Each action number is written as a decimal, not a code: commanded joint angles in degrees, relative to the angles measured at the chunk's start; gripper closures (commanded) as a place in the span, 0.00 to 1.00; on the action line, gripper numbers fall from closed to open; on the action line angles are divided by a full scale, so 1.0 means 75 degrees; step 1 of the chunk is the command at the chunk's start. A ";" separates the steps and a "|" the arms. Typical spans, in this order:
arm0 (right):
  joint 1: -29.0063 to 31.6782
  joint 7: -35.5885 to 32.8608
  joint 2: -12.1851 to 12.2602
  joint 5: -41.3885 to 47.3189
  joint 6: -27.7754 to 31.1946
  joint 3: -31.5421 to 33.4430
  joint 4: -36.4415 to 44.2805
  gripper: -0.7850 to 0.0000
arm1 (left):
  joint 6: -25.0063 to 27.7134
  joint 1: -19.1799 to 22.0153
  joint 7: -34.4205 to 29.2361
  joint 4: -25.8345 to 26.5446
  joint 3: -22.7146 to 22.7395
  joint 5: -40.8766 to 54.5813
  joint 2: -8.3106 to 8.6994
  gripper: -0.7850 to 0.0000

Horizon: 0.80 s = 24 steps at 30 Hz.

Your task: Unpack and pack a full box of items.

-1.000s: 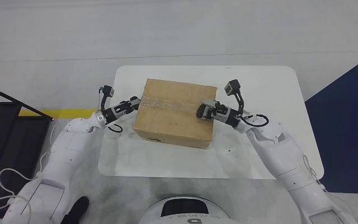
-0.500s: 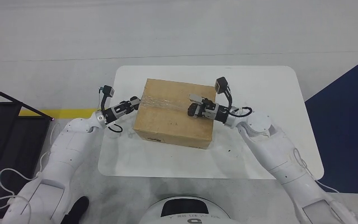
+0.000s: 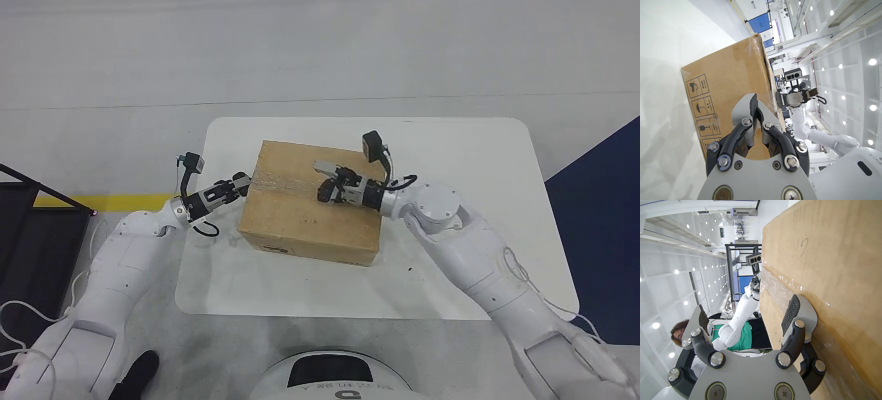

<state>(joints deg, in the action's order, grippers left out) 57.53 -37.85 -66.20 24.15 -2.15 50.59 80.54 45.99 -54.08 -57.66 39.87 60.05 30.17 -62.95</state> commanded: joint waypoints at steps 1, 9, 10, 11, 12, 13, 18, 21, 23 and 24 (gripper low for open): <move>-0.0135 0.0020 -0.0071 0.0024 -0.0016 -0.0128 -0.0095 0.00 | 0.0000 0.0000 0.0000 0.0000 0.0000 0.0000 0.0000 1.00; -0.0523 0.0202 -0.0343 0.0200 -0.0103 -0.0520 -0.0515 0.00 | 0.0000 0.0000 0.0000 0.0000 0.0000 0.0000 0.0000 1.00; -0.0568 0.0243 -0.0379 0.0220 -0.0124 -0.0565 -0.0575 0.00 | 0.0000 0.0000 0.0000 0.0000 0.0000 0.0000 0.0000 1.00; -0.0615 0.0289 -0.0417 0.0242 -0.0137 -0.0612 -0.0634 0.00 | 0.0000 0.0000 0.0000 0.0000 0.0000 0.0000 0.0000 1.00; -0.0646 0.0304 -0.0443 0.0254 -0.0146 -0.0651 -0.0670 0.00 | 0.0000 0.0000 0.0000 0.0000 0.0000 0.0000 0.0000 1.00; -0.0717 0.0325 -0.0500 0.0303 -0.0148 -0.0728 -0.0752 0.00 | 0.0000 0.0000 0.0000 0.0000 0.0000 0.0000 0.0000 1.00; -0.1057 0.0371 -0.0744 0.0460 -0.0142 -0.1049 -0.1231 0.00 | 0.0000 0.0000 0.0000 0.0000 0.0000 0.0000 0.0000 1.00; -0.1284 0.0368 -0.0909 0.0517 -0.0158 -0.1272 -0.1444 0.00 | 0.0000 0.0000 0.0000 0.0000 0.0000 0.0000 0.0000 1.00; -0.1423 0.0364 -0.1016 0.0527 -0.0158 -0.1414 -0.1552 0.00 | 0.0000 0.0000 0.0000 0.0000 0.0000 0.0000 0.0000 1.00; -0.1493 0.0359 -0.1068 0.0532 -0.0148 -0.1474 -0.1597 0.00 | 0.0000 0.0000 0.0000 0.0000 0.0000 0.0000 0.0000 1.00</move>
<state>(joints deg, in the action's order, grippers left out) 46.91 -35.12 -73.81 28.10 -3.34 40.01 68.94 45.99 -54.08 -57.66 39.87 60.05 30.17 -62.95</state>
